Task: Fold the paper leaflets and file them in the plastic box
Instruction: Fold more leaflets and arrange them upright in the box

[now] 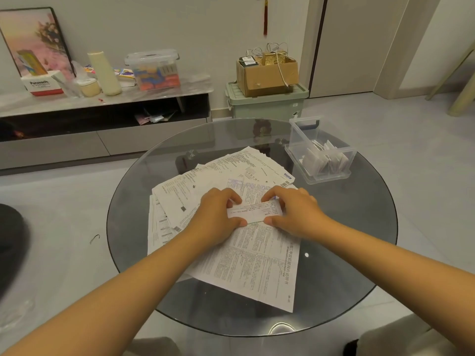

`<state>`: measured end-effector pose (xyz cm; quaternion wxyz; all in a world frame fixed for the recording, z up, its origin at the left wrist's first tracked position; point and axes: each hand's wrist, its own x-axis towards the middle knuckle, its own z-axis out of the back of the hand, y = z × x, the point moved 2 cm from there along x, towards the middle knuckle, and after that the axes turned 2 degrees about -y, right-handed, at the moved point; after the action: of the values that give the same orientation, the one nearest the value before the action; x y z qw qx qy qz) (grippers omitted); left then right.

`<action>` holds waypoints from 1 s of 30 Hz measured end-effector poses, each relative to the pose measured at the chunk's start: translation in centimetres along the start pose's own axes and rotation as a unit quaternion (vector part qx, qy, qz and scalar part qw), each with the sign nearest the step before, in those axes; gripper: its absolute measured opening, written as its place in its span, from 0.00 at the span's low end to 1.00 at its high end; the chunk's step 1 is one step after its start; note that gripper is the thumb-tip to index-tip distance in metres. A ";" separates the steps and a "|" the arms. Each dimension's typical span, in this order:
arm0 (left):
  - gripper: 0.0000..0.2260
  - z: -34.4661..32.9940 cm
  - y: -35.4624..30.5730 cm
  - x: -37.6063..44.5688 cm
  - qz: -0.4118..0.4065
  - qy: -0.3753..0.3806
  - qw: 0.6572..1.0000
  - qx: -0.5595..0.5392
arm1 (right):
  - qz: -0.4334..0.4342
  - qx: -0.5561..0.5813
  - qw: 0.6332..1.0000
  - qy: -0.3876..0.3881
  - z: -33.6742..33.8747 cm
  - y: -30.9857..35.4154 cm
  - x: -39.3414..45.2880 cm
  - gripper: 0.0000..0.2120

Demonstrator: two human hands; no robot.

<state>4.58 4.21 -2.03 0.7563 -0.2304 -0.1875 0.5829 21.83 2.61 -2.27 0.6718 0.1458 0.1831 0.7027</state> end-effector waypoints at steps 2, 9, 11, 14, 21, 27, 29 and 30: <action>0.20 0.4 0.3 0.1 0.004 0.010 1.000 0.002 | -0.013 0.006 1.000 0.016 0.4 -0.3 0.1 0.19; 0.15 1.0 0.6 -0.6 -0.052 0.028 0.998 0.002 | 0.073 0.008 0.996 -0.039 0.4 -0.1 -1.0 0.14; 0.13 1.0 0.6 -0.8 -0.078 0.046 0.995 0.030 | 0.116 0.000 0.993 -0.035 -0.1 0.5 -1.5 0.13; 0.13 0.8 0.6 -1.3 -0.105 0.093 0.988 0.058 | 0.150 -0.019 0.988 -0.029 -0.5 1.1 -1.9 0.11; 0.14 1.2 0.0 -1.8 -0.205 0.055 0.959 0.189 | 0.164 -0.092 0.980 -0.061 -0.7 1.5 -2.5 0.17; 0.16 0.9 -0.4 -1.9 -0.212 0.055 0.954 0.203 | 0.194 -0.136 0.967 -0.096 -0.9 2.0 -2.2 0.17; 0.14 0.9 -0.7 -1.8 -0.226 0.043 0.949 0.217 | 0.197 -0.139 0.966 -0.096 -0.8 2.1 -2.2 0.17; 0.13 1.0 -0.8 -1.9 -0.232 0.036 0.947 0.218 | 0.196 -0.139 0.966 -0.095 -0.8 2.1 -2.2 0.18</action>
<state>4.15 2.37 -0.79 0.9085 -0.0308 -0.0769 0.4097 19.73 0.31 -1.94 0.5488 0.1501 -0.0128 0.8222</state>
